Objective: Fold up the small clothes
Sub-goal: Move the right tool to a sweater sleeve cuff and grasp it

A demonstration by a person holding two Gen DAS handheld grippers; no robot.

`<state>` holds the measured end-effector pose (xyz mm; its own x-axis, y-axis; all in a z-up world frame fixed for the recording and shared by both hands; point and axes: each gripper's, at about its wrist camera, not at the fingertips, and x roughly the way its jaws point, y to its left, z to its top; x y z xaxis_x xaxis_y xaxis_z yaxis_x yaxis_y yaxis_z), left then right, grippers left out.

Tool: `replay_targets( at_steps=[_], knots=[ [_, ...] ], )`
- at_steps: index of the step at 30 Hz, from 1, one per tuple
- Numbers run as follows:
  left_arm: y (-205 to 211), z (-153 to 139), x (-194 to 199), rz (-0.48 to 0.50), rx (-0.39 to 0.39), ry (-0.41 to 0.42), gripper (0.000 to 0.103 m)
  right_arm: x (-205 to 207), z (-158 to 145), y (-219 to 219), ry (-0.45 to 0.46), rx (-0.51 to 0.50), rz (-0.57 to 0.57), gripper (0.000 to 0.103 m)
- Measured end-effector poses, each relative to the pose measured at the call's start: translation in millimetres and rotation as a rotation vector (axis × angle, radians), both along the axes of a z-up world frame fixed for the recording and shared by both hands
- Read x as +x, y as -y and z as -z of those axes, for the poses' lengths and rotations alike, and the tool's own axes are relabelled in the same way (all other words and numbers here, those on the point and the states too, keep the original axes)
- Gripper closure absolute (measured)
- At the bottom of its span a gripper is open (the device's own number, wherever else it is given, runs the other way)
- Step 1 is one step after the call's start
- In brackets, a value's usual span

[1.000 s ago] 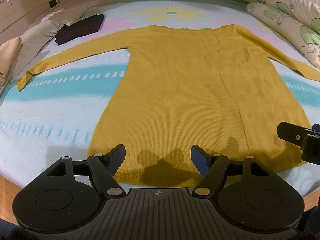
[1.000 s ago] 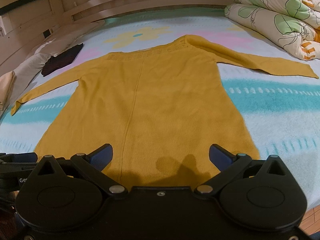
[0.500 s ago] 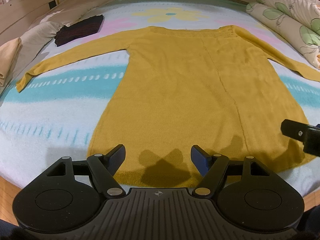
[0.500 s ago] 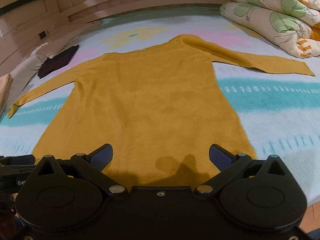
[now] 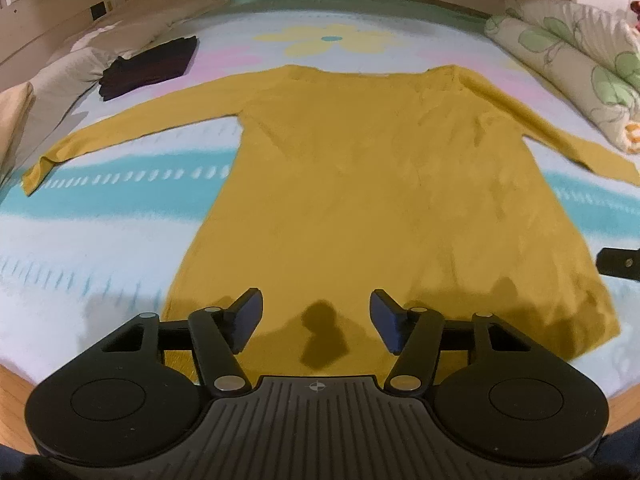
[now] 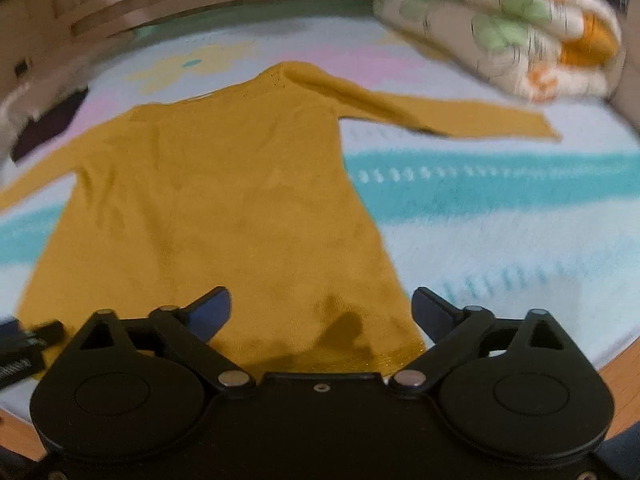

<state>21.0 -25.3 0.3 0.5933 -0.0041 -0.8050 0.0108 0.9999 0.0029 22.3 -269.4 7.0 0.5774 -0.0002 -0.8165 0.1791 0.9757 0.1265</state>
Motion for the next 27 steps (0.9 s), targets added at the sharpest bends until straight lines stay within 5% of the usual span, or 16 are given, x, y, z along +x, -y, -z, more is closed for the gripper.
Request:
replay_targets(
  at_steps=[7, 13, 21, 27],
  knots=[
    [16.8, -29.3, 26.0, 0.024, 0.027, 0.058, 0.045, 43.4, -35.8, 70.4, -0.018, 0.118, 0.01, 0.022],
    [29.7, -46.7, 66.1, 0.048, 0.018, 0.071, 0.045, 89.0, -54.5, 143.4, 0.034, 0.11, 0.042, 0.034],
    [43.8, -62.2, 128.7, 0.081, 0.005, 0.096, 0.045, 142.3, -26.5, 240.1, 0.032, 0.088, 0.199, 0.038],
    [51.6, -51.1, 170.5, 0.075, 0.006, 0.106, 0.045, 170.1, 9.5, 310.3, 0.054, 0.178, 0.328, 0.039]
  ],
)
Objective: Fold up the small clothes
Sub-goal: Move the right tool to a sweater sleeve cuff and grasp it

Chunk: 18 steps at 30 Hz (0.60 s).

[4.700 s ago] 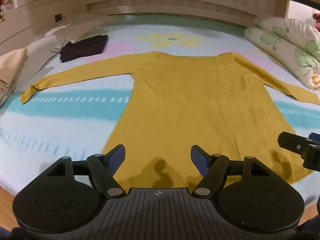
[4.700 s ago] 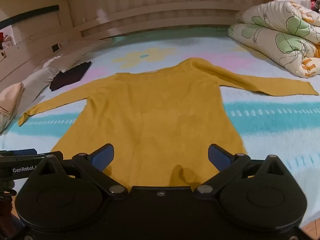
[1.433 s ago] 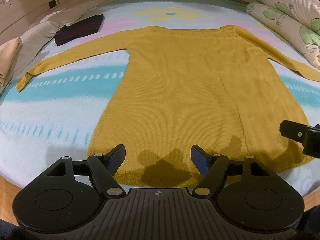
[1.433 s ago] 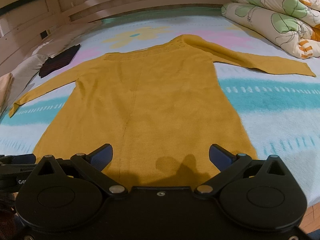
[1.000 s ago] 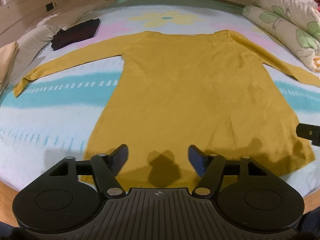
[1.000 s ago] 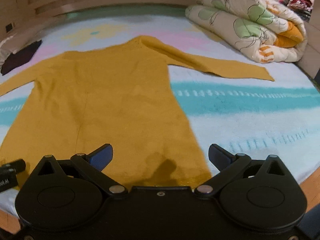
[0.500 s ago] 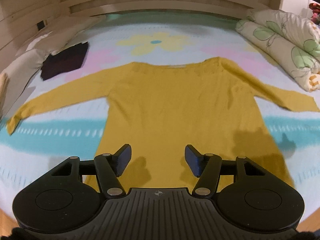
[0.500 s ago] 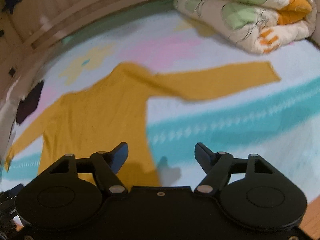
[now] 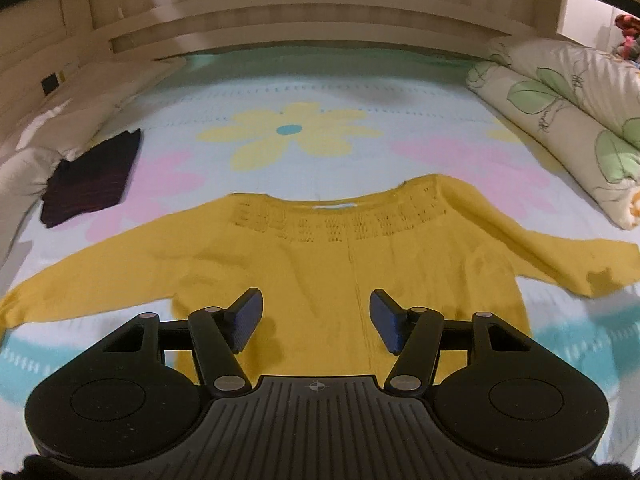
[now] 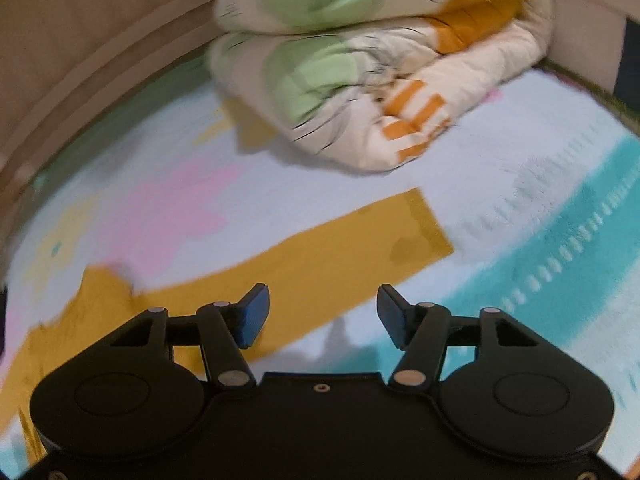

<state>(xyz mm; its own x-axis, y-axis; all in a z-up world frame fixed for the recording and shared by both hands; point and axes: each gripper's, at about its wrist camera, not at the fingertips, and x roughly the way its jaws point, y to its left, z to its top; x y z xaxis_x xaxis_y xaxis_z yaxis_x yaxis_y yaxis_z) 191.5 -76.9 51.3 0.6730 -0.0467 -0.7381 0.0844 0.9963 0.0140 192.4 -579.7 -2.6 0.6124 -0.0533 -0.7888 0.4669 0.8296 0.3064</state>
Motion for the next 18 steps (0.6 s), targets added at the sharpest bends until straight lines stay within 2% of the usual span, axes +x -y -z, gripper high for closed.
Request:
replay_targets(
  at_steps=[5, 9, 14, 18],
  knots=[
    [6.1, 26.6, 23.7, -0.009, -0.012, -0.047, 0.045, 21.0, 26.0, 37.3, -0.021, -0.06, 0.096, 0.038],
    [9.5, 48.8, 33.7, 0.014, 0.001, -0.111, 0.045, 35.4, 45.7, 57.2, -0.041, -0.062, 0.125, 0.038],
    [0.5, 61.4, 36.9, 0.005, 0.017, -0.148, 0.045, 55.2, 65.8, 62.0, -0.075, -0.055, 0.095, 0.038],
    [-5.3, 66.3, 40.0, -0.018, 0.019, -0.168, 0.045, 61.7, 75.6, 59.0, -0.066, -0.059, 0.057, 0.038]
  ],
)
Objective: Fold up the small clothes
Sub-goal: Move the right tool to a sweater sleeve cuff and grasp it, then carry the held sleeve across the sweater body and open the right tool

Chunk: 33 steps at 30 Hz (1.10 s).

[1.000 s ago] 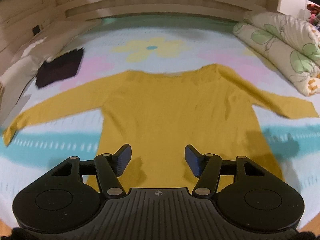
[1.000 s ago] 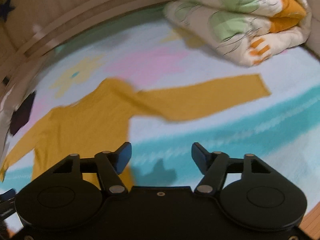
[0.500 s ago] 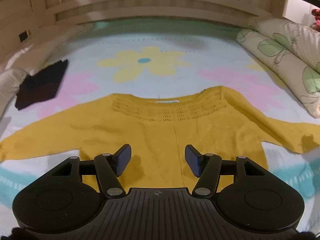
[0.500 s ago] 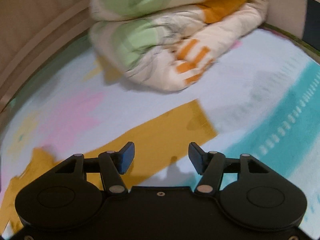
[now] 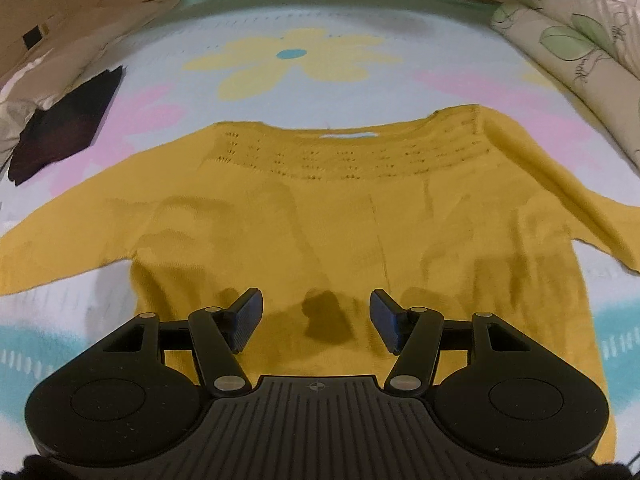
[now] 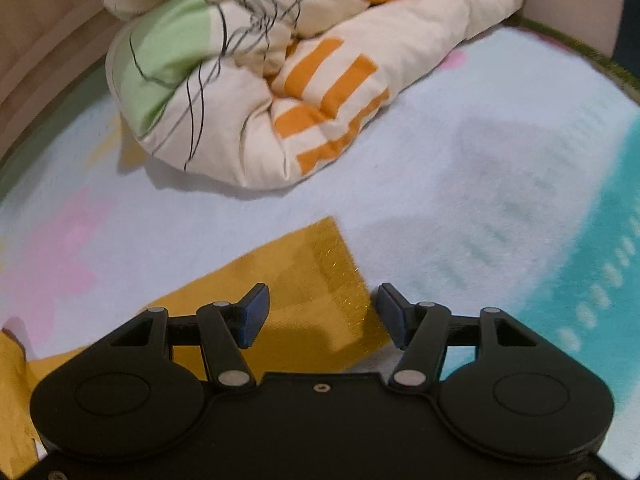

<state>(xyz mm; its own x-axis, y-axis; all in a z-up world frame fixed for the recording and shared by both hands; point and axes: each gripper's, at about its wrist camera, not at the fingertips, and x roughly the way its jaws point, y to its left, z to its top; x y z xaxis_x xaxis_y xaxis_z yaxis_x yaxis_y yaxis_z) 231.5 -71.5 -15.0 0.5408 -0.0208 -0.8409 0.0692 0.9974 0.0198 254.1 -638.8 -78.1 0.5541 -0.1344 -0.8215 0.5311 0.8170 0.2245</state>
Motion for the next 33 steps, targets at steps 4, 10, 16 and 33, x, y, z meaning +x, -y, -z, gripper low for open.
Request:
replay_targets(
  at_steps=[4, 10, 16, 33],
  knots=[
    [2.0, 0.9, 1.6, 0.002, 0.009, -0.001, 0.045, 1.1, -1.3, -2.3, 0.037, 0.003, -0.078, 0.091],
    [10.1, -6.2, -2.1, 0.037, 0.021, 0.042, 0.045, 0.2, -41.3, 2.8, 0.101, -0.14, -0.095, 0.092],
    [10.6, -11.4, 1.0, 0.037, 0.023, 0.054, 0.045, 2.2, -60.4, 12.1, 0.104, -0.205, 0.01, 0.092],
    [-66.2, -52.4, 1.9, -0.107, -0.035, 0.102, 0.045, 51.9, -224.3, -222.7, 0.397, -0.013, -0.414, 0.092]
  ],
)
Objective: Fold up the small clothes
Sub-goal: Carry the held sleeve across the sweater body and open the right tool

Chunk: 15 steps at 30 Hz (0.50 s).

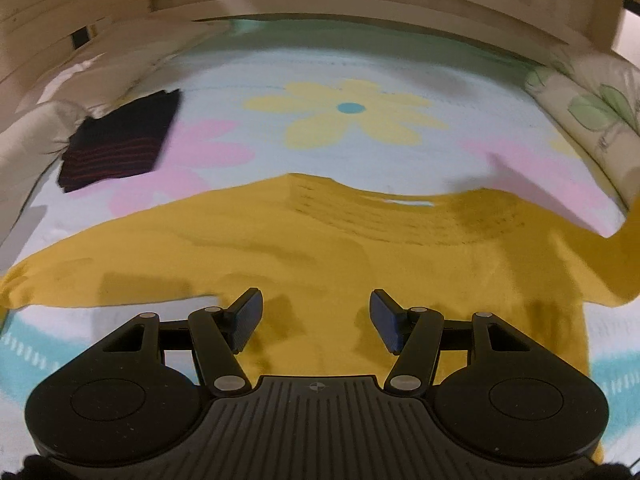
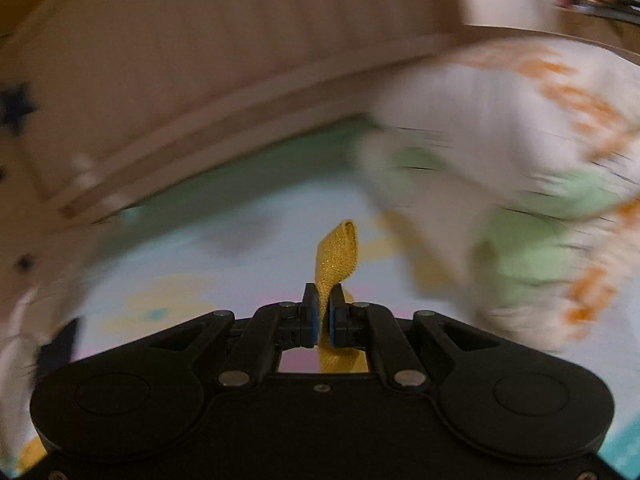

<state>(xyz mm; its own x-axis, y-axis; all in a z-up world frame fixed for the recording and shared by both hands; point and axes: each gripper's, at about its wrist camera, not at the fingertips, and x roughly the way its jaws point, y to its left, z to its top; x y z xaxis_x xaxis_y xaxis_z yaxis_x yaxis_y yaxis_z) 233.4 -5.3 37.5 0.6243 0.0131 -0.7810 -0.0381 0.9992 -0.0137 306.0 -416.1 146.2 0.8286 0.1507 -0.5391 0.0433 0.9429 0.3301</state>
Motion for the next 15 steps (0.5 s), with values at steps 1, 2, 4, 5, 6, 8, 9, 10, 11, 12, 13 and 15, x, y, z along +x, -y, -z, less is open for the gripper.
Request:
replay_targets(
  at_steps=[1, 2, 4, 5, 6, 8, 9, 10, 11, 12, 13, 15],
  knots=[
    [-6.4, -1.4, -0.4, -0.011, -0.004, 0.004, 0.045, 3.5, -6.6, -21.5, 0.007, 0.004, -0.038, 0.092],
    [-11.8, -2.5, -0.4, -0.02, -0.008, 0.006, 0.045, 7.6, -12.6, -45.8, 0.011, 0.009, -0.08, 0.092],
    [-22.5, -4.3, -0.2, -0.035, -0.01, 0.012, 0.045, 13.9, -18.5, -89.0, 0.012, 0.023, -0.155, 0.092],
    [-27.6, -5.3, -0.3, -0.041, -0.008, 0.018, 0.045, 17.0, -19.6, -110.6, 0.008, 0.033, -0.192, 0.092],
    [-32.0, -6.3, -0.5, -0.046, 0.0, 0.025, 0.045, 20.3, -19.1, -134.0, 0.003, 0.043, -0.23, 0.092],
    [-39.9, -8.5, -2.0, -0.058, 0.016, 0.041, 0.045, 26.2, -14.3, -174.2, -0.001, 0.061, -0.287, 0.092],
    [-44.1, -9.5, -2.4, -0.062, 0.021, 0.048, 0.045, 27.1, -10.9, -191.2, -0.005, 0.072, -0.309, 0.092],
    [-49.3, -10.5, -2.6, -0.069, 0.024, 0.055, 0.045, 29.2, -6.7, -207.0, -0.014, 0.083, -0.329, 0.092],
    [-52.7, -11.7, -5.4, -0.076, 0.027, 0.059, 0.045, 31.8, -0.3, -221.4, -0.025, 0.094, -0.347, 0.092],
    [-57.4, -12.0, -5.6, -0.083, 0.027, 0.061, 0.045, 33.4, 6.9, -238.6, -0.036, 0.102, -0.368, 0.092],
    [-62.4, -12.0, -6.5, -0.092, 0.026, 0.062, 0.045, 33.5, 15.8, -253.4, -0.047, 0.104, -0.385, 0.092],
    [-72.5, -11.6, -7.5, -0.107, 0.018, 0.059, 0.045, 34.2, 37.2, -277.7, -0.078, 0.104, -0.416, 0.092]
  ],
)
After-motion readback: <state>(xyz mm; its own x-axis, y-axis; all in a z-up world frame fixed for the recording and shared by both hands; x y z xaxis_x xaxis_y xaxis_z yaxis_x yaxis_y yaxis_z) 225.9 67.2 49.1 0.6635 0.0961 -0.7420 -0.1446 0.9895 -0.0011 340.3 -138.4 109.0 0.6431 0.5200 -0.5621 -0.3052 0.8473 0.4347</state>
